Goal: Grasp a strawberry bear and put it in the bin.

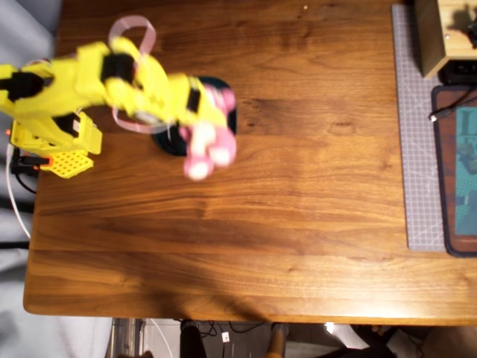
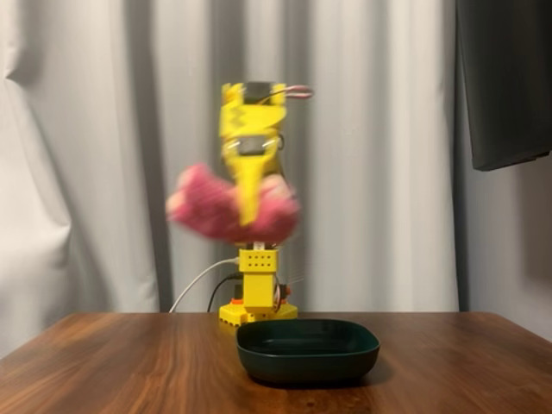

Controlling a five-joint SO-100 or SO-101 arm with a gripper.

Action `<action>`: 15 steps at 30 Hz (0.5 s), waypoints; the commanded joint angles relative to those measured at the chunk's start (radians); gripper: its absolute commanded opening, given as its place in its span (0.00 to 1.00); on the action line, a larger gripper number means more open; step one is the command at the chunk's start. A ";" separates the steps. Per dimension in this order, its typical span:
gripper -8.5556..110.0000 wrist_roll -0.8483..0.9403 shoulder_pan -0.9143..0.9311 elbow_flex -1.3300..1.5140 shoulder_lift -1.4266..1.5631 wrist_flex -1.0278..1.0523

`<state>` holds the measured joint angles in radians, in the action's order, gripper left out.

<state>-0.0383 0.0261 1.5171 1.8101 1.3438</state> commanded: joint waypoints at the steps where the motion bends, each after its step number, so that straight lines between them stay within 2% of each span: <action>1: 0.07 -0.014 0.029 -0.046 0.052 -0.005; 6: 0.07 -0.014 0.072 0.046 0.032 -0.071; 15: 0.07 -0.043 0.259 0.084 0.043 -0.058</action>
<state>-0.0629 0.2393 1.6214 1.8116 1.2855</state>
